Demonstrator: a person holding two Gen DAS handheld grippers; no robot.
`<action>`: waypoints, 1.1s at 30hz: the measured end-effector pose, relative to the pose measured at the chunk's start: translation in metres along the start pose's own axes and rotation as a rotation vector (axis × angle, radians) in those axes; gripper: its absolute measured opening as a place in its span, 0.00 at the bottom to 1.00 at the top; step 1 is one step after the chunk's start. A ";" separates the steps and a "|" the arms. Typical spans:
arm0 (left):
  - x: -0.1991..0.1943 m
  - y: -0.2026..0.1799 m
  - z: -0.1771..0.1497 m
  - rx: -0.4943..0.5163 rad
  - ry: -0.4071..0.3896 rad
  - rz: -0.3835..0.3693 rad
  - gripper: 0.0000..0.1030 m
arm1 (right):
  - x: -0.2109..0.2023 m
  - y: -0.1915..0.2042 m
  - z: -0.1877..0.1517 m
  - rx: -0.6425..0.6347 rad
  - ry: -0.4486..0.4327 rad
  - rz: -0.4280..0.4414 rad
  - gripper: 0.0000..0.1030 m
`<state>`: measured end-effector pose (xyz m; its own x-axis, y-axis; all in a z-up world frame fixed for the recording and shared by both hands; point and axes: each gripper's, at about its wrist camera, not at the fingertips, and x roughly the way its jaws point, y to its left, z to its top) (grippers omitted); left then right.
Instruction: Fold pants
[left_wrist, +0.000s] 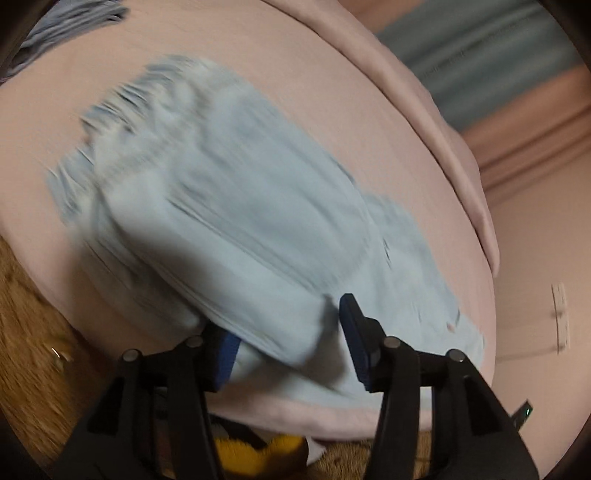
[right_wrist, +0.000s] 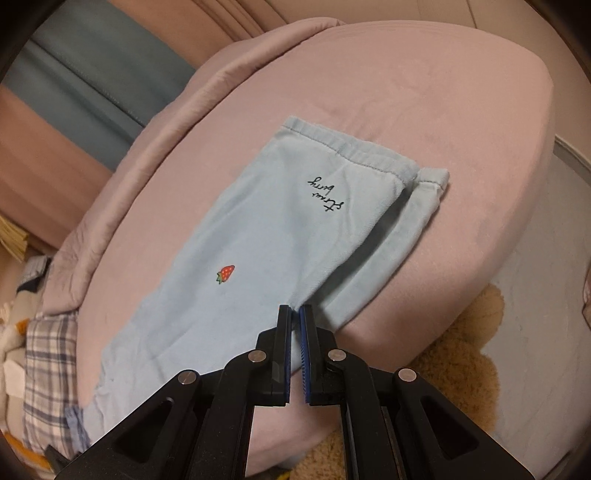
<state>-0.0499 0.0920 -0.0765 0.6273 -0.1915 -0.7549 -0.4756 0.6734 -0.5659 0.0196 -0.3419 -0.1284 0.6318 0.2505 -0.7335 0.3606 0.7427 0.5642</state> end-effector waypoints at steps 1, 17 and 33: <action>0.000 0.003 0.007 -0.012 -0.006 0.008 0.50 | 0.002 0.001 0.001 -0.006 0.001 -0.002 0.05; -0.015 0.030 0.032 -0.054 -0.033 0.012 0.19 | -0.006 -0.033 0.030 0.077 -0.053 -0.068 0.26; 0.005 0.021 0.018 0.069 0.052 0.103 0.20 | -0.033 -0.058 0.037 0.085 -0.138 -0.122 0.06</action>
<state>-0.0460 0.1180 -0.0868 0.5438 -0.1546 -0.8249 -0.4909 0.7386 -0.4620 0.0036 -0.4158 -0.1228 0.6658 0.0703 -0.7428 0.4930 0.7058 0.5087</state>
